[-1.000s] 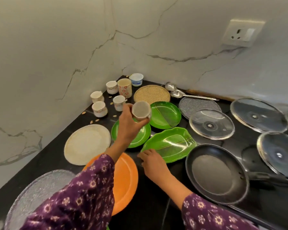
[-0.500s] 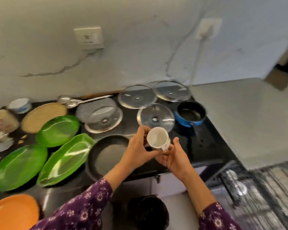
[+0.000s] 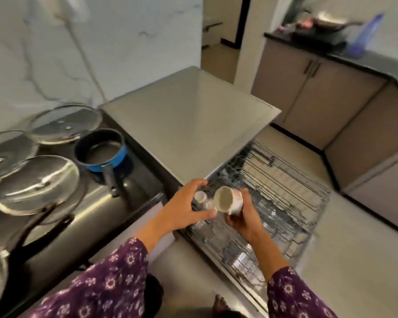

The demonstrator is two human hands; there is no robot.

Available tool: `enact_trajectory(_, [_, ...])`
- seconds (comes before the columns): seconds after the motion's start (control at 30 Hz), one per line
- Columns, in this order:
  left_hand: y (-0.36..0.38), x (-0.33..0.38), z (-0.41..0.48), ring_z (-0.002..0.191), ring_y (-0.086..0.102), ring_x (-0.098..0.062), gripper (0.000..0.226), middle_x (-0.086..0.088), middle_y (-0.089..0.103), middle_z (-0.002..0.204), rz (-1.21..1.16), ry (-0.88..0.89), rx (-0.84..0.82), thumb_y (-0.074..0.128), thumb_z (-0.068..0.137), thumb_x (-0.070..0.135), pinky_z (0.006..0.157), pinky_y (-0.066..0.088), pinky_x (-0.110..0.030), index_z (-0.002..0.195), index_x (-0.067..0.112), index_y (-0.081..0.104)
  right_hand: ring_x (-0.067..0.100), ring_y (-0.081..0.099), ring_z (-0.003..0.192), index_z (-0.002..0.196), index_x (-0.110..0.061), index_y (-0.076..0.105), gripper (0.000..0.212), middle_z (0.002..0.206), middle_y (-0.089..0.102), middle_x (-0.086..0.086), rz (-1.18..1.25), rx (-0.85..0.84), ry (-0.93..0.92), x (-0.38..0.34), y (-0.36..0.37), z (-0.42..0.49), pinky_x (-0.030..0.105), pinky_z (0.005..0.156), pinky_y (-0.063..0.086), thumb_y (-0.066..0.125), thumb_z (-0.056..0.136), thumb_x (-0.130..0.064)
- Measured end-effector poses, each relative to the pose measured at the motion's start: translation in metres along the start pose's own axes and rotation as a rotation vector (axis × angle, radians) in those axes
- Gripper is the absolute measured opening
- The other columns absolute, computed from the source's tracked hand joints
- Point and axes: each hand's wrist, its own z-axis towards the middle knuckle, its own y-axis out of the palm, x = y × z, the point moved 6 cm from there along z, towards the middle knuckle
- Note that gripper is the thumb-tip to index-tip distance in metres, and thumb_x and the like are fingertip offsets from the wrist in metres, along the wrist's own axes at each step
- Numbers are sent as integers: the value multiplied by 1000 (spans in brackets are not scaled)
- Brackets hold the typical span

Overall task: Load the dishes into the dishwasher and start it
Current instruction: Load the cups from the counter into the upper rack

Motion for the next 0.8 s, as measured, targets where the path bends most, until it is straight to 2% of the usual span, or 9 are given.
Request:
enact_trajectory(0.07, [16,0,30,119,46,-5,61,5,50,129,113,35,-45,72,82,37,101,35,-20,133,18,44,17,60,61,98,-12,66,50,79,66,9,-153,126,-58,-15,-47,13,27,50,49,47,90,-58])
enact_trajectory(0.1, [21,-1,43,122,46,-11,55,2,49,133,205,60,-70,67,86,35,103,34,-25,133,18,44,20,63,67,103,-9,63,46,87,67,12,-258,172,-83,-19,-62,20,31,55,54,52,90,-53])
enact_trajectory(0.17, [35,-6,67,124,45,-16,47,-1,49,135,382,121,-117,62,89,32,104,32,-27,131,17,47,24,68,80,109,-8,55,40,108,65,15,-469,246,-116,-24,-88,35,38,66,59,63,87,-41])
enact_trajectory(0.23, [48,-11,86,126,44,-18,40,-3,51,134,528,213,-155,58,91,29,107,30,-27,128,15,50,25,67,87,115,-11,53,46,119,60,11,-784,307,-175,-28,-103,52,42,71,60,72,80,-34])
enact_trajectory(0.33, [70,-26,106,139,31,-20,41,-4,45,144,767,332,-266,49,96,27,118,15,-28,134,12,48,27,52,113,122,-17,52,58,129,48,7,-1157,266,-229,-22,-105,79,46,97,48,78,72,-30])
enact_trajectory(0.43, [78,-50,119,144,20,-17,43,-4,33,153,931,339,-385,40,100,28,120,4,-31,141,13,41,29,41,124,124,-23,52,59,137,37,6,-1303,166,-241,-9,-104,106,49,106,40,78,71,-23])
enact_trajectory(0.6, [69,-74,125,145,19,-12,44,2,36,151,848,349,-406,49,90,6,119,-6,-30,132,20,52,31,38,126,129,-26,52,63,136,37,8,-1450,52,-221,13,-99,142,51,108,36,76,72,-13])
enact_trajectory(0.7, [68,-78,126,141,30,-13,42,3,48,143,802,393,-342,55,84,5,119,0,-30,123,21,59,29,39,126,130,-21,51,65,134,40,6,-1490,-44,-230,24,-96,161,43,110,34,77,71,-8])
enact_trajectory(0.8, [70,-77,127,132,45,-17,40,2,62,127,800,466,-307,68,71,-1,117,10,-32,105,20,67,29,37,129,135,-16,44,72,140,40,8,-1542,-122,-187,37,-94,178,41,111,33,75,72,-3])
